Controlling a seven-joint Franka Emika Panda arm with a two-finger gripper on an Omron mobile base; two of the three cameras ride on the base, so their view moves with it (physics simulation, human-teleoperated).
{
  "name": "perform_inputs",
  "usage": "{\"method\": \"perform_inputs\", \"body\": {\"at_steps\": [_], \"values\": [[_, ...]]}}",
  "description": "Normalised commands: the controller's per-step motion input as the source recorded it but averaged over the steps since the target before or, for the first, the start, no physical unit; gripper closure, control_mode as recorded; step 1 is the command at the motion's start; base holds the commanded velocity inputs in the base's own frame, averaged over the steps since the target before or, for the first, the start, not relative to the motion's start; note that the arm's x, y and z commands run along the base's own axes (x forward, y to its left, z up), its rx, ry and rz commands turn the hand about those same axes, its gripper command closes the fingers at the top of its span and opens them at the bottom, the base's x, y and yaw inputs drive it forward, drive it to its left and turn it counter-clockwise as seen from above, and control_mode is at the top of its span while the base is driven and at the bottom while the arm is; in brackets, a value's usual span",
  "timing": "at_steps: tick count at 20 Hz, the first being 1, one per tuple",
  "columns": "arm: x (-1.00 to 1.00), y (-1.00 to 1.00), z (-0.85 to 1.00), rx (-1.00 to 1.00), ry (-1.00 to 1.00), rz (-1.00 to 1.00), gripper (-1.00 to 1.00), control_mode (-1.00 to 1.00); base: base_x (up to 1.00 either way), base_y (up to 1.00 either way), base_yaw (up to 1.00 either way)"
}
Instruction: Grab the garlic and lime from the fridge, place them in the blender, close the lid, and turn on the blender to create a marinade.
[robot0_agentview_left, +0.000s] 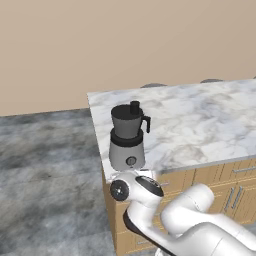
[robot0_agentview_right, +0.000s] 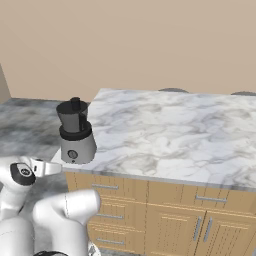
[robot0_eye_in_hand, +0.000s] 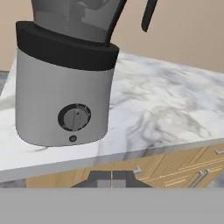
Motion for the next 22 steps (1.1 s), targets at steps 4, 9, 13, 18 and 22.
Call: {"method": "perform_inputs", "body": {"at_steps": [4, 9, 13, 18, 22], "values": [[0.33, -0.57, -0.78, 0.09, -0.14, 0.07, 1.00, -1.00, 0.00, 0.00, 0.00], [0.24, -0.69, -0.81, 0.11, -0.22, 0.07, 1.00, -1.00, 0.00, 0.00, 0.00], [0.14, -0.86, -0.60, 0.02, -0.27, 0.07, 1.00, -1.00, 0.00, 0.00, 0.00], [0.23, -0.52, -0.29, 0.00, -0.10, 0.02, 1.00, -1.00, 0.00, 0.00, 0.00], [0.27, -0.56, -0.01, 0.03, -0.03, 0.01, 1.00, -1.00, 0.00, 0.00, 0.00]]}}
